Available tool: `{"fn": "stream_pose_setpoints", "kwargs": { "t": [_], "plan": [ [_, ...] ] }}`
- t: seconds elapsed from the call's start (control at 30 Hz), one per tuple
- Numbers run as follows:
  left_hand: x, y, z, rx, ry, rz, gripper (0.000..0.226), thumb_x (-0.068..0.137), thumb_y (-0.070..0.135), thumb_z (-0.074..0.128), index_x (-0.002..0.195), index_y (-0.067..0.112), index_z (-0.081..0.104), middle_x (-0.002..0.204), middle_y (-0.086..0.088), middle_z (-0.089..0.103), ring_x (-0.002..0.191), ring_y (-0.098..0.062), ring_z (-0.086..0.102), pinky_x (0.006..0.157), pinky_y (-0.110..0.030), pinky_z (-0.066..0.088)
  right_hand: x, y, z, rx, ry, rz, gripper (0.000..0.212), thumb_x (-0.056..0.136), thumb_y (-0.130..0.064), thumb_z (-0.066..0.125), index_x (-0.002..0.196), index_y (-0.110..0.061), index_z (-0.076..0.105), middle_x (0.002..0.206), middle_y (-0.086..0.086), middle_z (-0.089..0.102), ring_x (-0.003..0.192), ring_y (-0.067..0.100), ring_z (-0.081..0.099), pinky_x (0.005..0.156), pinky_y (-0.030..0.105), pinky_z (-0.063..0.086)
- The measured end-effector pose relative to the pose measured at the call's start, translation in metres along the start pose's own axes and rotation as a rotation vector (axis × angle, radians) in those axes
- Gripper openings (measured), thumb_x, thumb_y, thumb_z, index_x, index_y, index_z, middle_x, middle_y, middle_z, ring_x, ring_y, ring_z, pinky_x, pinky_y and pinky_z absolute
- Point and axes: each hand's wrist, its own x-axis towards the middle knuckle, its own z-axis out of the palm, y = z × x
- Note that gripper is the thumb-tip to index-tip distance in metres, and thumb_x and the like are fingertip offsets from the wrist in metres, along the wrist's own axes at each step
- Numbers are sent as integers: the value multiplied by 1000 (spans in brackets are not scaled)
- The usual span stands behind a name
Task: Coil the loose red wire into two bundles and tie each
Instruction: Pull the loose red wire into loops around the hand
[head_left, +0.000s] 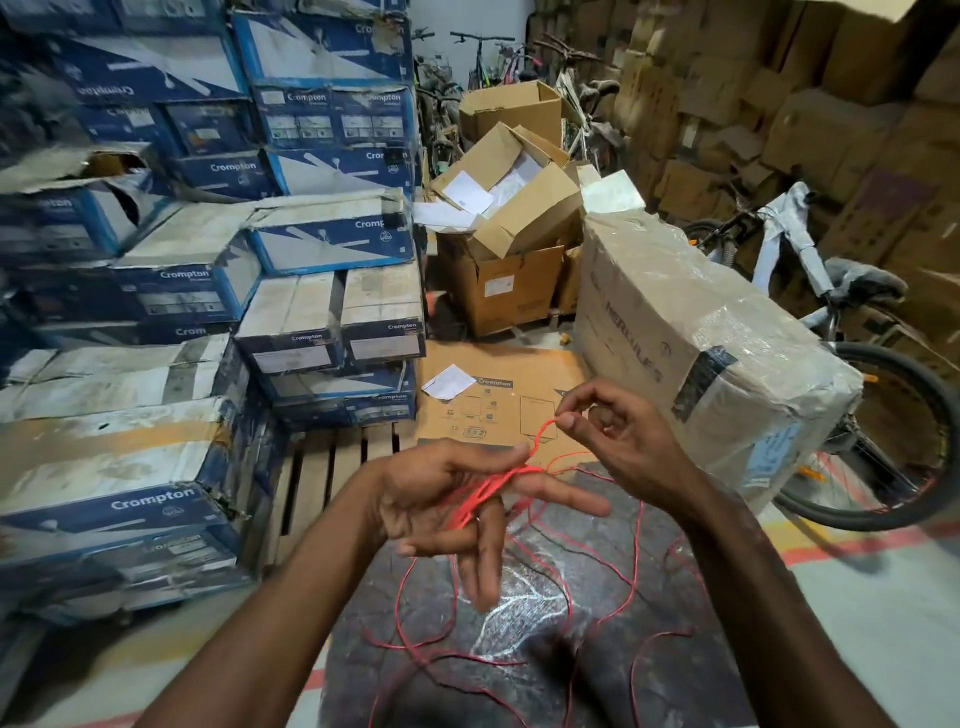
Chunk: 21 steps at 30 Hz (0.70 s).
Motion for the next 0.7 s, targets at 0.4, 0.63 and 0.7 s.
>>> {"fn": "stream_pose_setpoints", "kwargs": {
  "t": [0.4,0.63,0.7],
  "plan": [
    [13,22,6,-324,74,778,58,107,46,21,162,29,16,168,-20,10,147,-50,19,97,-65,47,-25,35,40,4,73,66,46,105,-51,42,78,-20,61,56,-5,44,52,13,40,52,36,33],
    [8,60,-16,-268,746,1135,51,107,48,26,156,38,32,164,-13,31,141,-49,40,105,-65,44,-65,54,57,-149,-76,176,50,101,-69,30,77,-31,53,58,-10,44,54,4,40,57,33,35],
    [8,62,-26,-71,962,1180,51,106,53,24,156,44,26,168,-5,21,146,-42,35,116,-63,32,-71,49,56,-230,-167,173,49,102,-67,29,82,-29,53,61,-11,48,57,5,45,59,37,41]
  ]
}}
